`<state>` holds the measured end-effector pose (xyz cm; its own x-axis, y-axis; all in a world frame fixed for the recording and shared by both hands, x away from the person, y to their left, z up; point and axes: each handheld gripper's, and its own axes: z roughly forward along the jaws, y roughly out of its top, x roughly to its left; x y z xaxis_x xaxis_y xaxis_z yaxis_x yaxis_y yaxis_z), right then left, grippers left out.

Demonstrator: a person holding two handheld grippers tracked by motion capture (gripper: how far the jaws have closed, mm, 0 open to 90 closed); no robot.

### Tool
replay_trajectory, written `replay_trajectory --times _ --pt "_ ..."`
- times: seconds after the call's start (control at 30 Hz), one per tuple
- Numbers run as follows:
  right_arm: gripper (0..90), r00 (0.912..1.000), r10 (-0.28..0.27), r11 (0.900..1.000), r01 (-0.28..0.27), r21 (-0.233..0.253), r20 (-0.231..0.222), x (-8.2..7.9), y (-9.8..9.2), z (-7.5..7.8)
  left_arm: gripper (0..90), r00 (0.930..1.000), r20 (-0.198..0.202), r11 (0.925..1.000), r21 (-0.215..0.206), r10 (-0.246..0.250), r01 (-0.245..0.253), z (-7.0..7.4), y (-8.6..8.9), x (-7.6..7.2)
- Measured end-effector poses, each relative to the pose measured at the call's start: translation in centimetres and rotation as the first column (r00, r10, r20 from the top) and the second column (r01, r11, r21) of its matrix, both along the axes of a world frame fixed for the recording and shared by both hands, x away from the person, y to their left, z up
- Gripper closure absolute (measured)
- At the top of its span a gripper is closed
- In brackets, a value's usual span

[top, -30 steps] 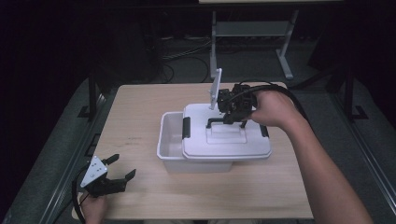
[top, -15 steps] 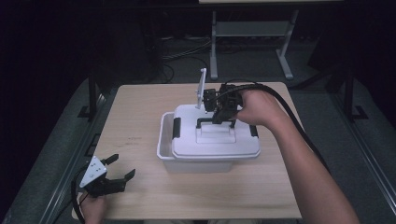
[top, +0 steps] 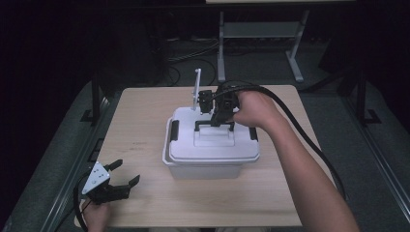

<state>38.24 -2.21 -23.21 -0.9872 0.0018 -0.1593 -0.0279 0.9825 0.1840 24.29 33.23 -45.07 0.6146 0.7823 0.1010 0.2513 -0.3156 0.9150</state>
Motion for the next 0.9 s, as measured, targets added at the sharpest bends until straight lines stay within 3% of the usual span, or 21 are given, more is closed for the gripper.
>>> replay_trajectory --times 0.47,0.9 --pt "84.4 0.9999 0.008 1.0 -0.008 -0.011 -0.01 0.6 2.3 -0.6 13.6 1.0 0.001 1.0 -0.004 -0.003 0.003 0.0 0.0 0.0" --pt "84.4 0.9998 0.004 1.0 -0.005 -0.018 -0.021 1.1 2.9 -1.3 13.5 1.0 0.001 1.0 -0.008 -0.006 0.006 0.0 0.0 0.0"
